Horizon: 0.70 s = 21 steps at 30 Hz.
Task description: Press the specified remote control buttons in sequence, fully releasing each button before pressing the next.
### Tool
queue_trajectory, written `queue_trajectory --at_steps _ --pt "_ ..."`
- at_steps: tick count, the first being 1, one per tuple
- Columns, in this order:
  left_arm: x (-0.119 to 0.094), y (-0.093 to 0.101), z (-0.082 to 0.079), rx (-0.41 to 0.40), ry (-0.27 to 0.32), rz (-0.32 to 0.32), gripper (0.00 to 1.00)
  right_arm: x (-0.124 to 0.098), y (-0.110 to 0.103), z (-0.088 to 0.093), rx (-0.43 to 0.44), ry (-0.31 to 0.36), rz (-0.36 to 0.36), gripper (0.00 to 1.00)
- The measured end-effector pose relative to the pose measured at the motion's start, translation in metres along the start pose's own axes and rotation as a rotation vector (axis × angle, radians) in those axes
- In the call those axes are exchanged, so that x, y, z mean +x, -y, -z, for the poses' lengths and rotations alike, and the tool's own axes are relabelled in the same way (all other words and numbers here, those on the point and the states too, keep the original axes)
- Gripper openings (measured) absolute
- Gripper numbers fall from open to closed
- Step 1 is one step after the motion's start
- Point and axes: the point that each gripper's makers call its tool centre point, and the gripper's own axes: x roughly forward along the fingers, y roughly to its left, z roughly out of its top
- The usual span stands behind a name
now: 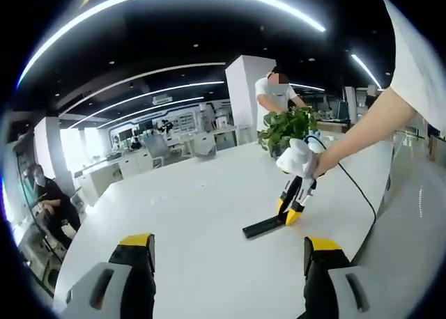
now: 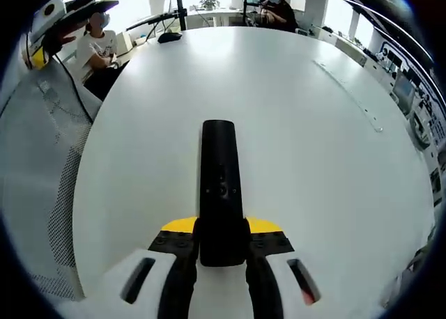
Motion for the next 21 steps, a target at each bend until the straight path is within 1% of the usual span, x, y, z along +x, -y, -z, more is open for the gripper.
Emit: queue_trajectory --at_steps 8,14,17,19,20,21 --pt "0.000 -0.004 -0.001 -0.006 0.003 -0.017 0.92 0.002 0.008 -0.003 -0.008 0.005 -0.009 0.24" --pt "0.000 -0.004 -0.001 -0.004 0.005 -0.019 0.92 0.002 0.007 -0.004 -0.004 0.012 -0.008 0.25" --pt "0.000 -0.004 -0.001 -0.003 0.003 -0.019 0.92 0.002 0.006 -0.004 0.016 0.021 -0.003 0.25" --pt "0.000 -0.004 -0.001 -0.001 0.005 -0.022 0.92 0.002 0.005 -0.009 0.072 0.061 -0.004 0.27" --pt "0.000 -0.005 -0.001 0.000 0.005 -0.024 0.92 0.000 0.001 -0.017 0.095 0.093 -0.018 0.31" --pt "0.000 -0.005 -0.001 0.000 0.006 -0.028 0.92 -0.002 -0.001 -0.022 0.092 0.110 -0.023 0.33"
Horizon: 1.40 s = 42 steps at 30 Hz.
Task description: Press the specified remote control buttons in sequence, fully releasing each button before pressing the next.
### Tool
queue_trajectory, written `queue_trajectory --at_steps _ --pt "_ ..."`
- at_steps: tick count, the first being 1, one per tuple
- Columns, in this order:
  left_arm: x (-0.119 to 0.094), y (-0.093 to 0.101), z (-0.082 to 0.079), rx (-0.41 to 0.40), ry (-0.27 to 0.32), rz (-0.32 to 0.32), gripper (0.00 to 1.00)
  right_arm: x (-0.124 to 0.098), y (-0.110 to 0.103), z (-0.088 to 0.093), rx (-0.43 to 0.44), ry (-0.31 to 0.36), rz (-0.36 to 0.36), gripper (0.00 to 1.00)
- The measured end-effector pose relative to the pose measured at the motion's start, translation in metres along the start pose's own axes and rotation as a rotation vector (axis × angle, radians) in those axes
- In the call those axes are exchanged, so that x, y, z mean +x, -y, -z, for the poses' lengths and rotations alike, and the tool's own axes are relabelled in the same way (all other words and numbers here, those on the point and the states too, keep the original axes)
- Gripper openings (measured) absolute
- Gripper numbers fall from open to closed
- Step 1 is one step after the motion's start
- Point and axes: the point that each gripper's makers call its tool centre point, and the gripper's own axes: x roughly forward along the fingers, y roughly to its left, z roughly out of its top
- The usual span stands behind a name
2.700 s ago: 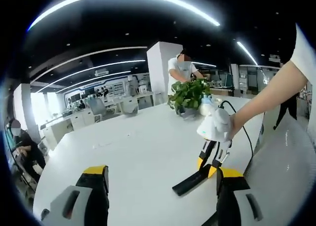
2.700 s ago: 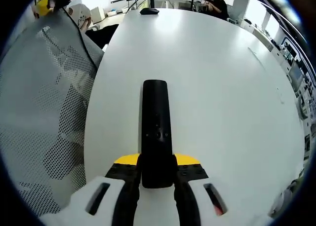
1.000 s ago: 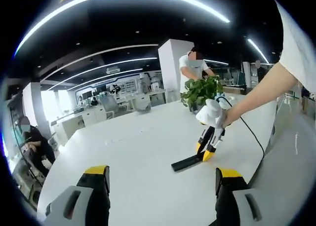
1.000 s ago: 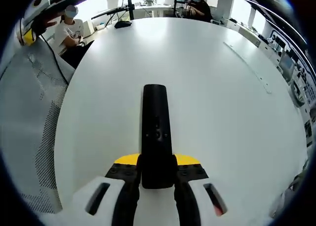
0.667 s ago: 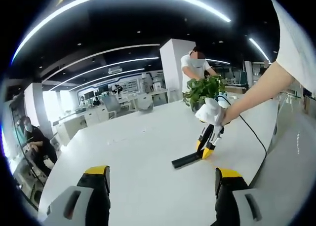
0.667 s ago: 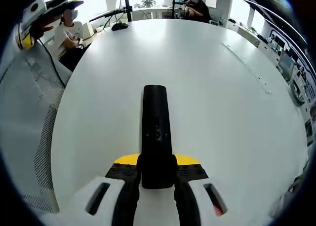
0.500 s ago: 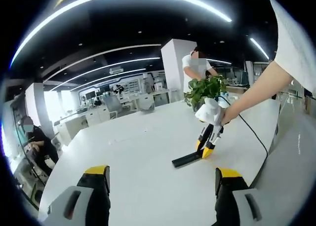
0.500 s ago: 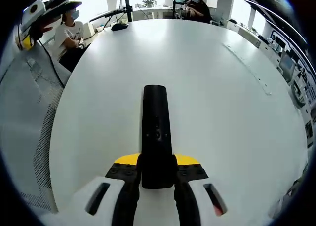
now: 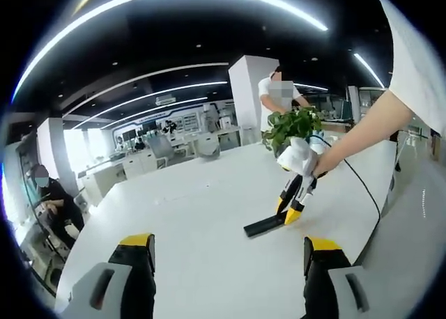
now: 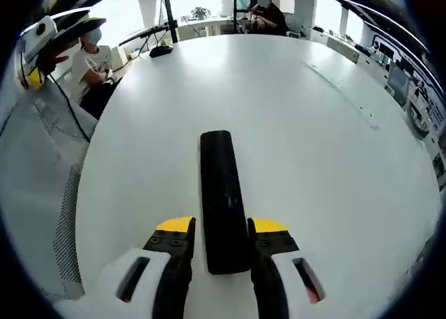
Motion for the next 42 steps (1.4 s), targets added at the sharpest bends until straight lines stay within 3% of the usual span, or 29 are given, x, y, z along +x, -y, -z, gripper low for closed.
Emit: queue_trajectory --at_steps 3,6,11,16,22,27,30,32,39,42 --pt "-0.001 -0.002 -0.001 -0.001 0.003 -0.012 0.92 -0.009 -0.001 -0.021 -0.068 0.057 0.049 0.38" --pt "-0.001 -0.004 0.000 0.000 0.001 -0.024 0.92 -0.016 -0.007 -0.036 -0.015 0.128 0.051 0.48" --pt "-0.002 -0.007 -0.001 -0.001 0.005 -0.040 0.92 -0.029 -0.017 -0.042 0.004 0.176 0.074 0.65" --pt "-0.006 -0.012 -0.007 -0.011 0.041 -0.066 0.92 -0.052 -0.035 -0.055 0.057 0.274 0.107 0.75" --pt "-0.007 -0.013 -0.009 -0.025 0.055 -0.075 0.92 -0.084 -0.062 -0.067 0.130 0.402 0.197 0.84" --pt "-0.009 -0.014 -0.009 -0.040 0.059 -0.080 0.92 -0.108 -0.077 -0.061 0.194 0.480 0.284 0.93" --pt "-0.008 -0.009 -0.007 -0.020 0.050 -0.059 0.92 -0.117 -0.088 -0.056 0.198 0.493 0.333 1.00" --pt "-0.009 -0.009 -0.006 -0.019 0.047 -0.052 0.92 -0.123 -0.095 -0.052 0.181 0.491 0.374 1.00" --pt "-0.009 -0.005 -0.005 -0.017 0.041 -0.031 0.92 -0.143 -0.120 -0.042 0.249 0.544 0.418 1.00" --pt "-0.009 -0.004 -0.005 -0.011 0.040 -0.024 0.92 -0.151 -0.124 -0.032 0.247 0.527 0.477 1.00"
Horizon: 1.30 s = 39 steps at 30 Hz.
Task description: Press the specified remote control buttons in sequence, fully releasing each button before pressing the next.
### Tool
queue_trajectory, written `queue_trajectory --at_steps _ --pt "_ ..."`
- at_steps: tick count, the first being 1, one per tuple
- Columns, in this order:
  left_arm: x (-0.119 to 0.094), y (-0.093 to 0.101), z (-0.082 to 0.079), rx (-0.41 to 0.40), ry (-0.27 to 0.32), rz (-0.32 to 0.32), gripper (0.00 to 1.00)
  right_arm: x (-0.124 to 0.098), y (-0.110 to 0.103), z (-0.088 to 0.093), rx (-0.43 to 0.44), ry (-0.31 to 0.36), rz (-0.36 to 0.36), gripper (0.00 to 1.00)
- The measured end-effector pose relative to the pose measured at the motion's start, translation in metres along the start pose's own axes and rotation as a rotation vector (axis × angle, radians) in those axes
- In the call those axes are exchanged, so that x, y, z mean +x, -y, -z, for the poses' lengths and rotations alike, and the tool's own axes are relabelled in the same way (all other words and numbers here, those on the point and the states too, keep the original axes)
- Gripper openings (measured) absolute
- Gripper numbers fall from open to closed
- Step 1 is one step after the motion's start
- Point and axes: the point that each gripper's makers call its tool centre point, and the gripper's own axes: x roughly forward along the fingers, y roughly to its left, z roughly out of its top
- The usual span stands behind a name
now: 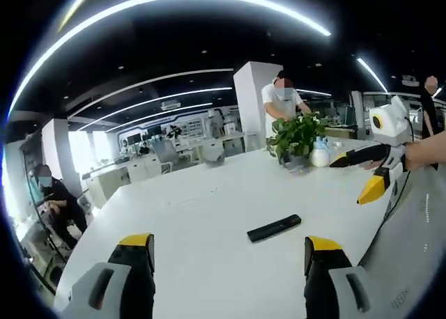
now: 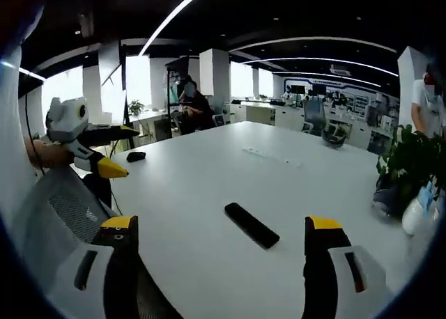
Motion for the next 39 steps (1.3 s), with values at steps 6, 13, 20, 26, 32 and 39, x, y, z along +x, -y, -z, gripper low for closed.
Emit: queue_trajectory --at_steps 6,13,20,26,32,39 --pt "-0.001 0.001 0.001 -0.009 0.001 0.000 0.92 -0.021 0.003 0.019 0.060 -0.074 0.034 1.00" --pt "-0.001 -0.002 0.002 0.003 -0.005 -0.010 0.92 -0.046 0.016 0.027 0.014 -0.105 0.149 1.00" --pt "-0.001 0.002 0.007 0.018 -0.024 0.007 0.92 -0.060 0.034 0.021 0.117 -0.039 0.258 0.96" --pt "0.001 0.008 0.011 0.035 -0.049 0.022 0.91 -0.060 0.030 0.026 0.102 -0.057 0.247 0.97" --pt "0.002 0.012 0.014 0.028 -0.064 0.038 0.92 -0.059 0.033 0.029 0.064 -0.079 0.259 0.96" --pt "0.003 0.026 0.012 0.022 -0.057 0.103 0.93 -0.065 0.048 0.037 0.097 -0.081 0.296 0.96"
